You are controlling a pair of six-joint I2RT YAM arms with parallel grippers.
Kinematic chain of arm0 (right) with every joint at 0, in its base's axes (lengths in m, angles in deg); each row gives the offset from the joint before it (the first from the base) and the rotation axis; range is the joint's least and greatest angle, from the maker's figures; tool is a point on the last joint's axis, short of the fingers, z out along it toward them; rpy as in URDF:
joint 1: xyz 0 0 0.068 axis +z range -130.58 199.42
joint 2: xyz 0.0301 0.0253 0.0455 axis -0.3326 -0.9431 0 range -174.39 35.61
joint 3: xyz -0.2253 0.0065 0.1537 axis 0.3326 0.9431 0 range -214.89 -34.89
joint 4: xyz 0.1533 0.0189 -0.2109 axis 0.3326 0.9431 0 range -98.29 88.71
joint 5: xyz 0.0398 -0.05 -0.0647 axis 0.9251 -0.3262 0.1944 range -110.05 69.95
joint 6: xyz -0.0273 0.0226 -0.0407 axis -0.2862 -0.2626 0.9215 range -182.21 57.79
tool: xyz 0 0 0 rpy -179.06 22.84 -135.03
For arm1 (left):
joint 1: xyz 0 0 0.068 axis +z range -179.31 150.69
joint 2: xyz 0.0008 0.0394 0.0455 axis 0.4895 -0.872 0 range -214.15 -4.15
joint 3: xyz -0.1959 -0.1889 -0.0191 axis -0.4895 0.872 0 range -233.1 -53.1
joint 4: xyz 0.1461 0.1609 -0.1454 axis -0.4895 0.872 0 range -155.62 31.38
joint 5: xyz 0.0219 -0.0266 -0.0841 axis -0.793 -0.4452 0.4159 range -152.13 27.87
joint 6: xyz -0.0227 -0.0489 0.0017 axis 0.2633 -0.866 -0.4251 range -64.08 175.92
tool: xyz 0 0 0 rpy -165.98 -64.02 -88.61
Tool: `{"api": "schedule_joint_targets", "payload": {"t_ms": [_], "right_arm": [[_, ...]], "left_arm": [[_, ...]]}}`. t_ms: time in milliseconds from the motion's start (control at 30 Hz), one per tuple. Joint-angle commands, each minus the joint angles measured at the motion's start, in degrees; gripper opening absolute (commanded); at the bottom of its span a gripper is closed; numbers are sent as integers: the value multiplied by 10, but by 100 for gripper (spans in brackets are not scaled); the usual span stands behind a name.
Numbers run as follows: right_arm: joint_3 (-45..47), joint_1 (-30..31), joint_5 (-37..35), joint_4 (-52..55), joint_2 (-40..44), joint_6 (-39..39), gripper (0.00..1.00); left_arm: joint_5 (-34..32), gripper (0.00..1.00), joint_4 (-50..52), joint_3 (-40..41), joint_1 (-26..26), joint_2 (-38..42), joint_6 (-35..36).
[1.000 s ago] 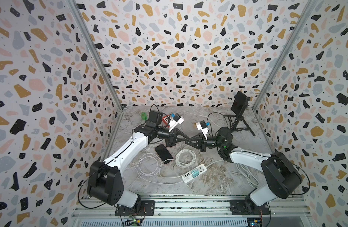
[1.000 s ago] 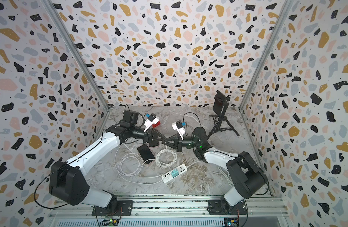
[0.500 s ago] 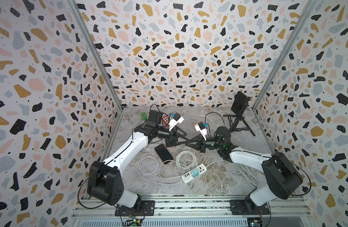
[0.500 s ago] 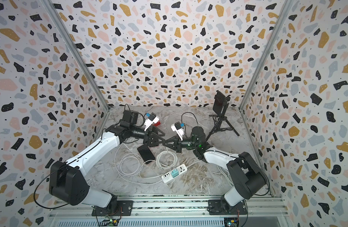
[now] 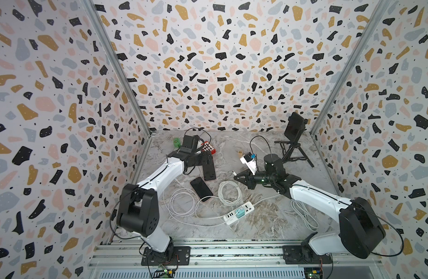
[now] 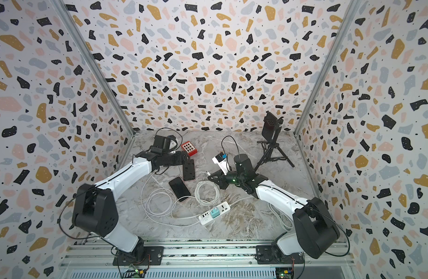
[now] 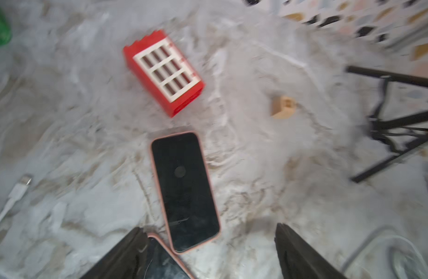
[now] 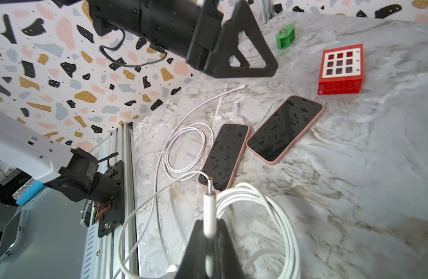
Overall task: Plug the charging cable into the phone
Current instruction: Pick up the phone at the center of the board.
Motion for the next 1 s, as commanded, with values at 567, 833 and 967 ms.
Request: {"api": "schedule_joint_targets", "payload": {"t_ms": [567, 833, 967], "right_arm": [[-27, -2, -38, 64, 16, 23, 0], [-30, -2, -33, 63, 13, 15, 0], [-23, -2, -26, 49, 11, 4, 0]], "left_arm": [[-141, 100, 109, -174, -51, -204, -3], [-128, 100, 147, -216, -50, -260, -68], [-135, 100, 170, -232, -46, -286, -90]]}}
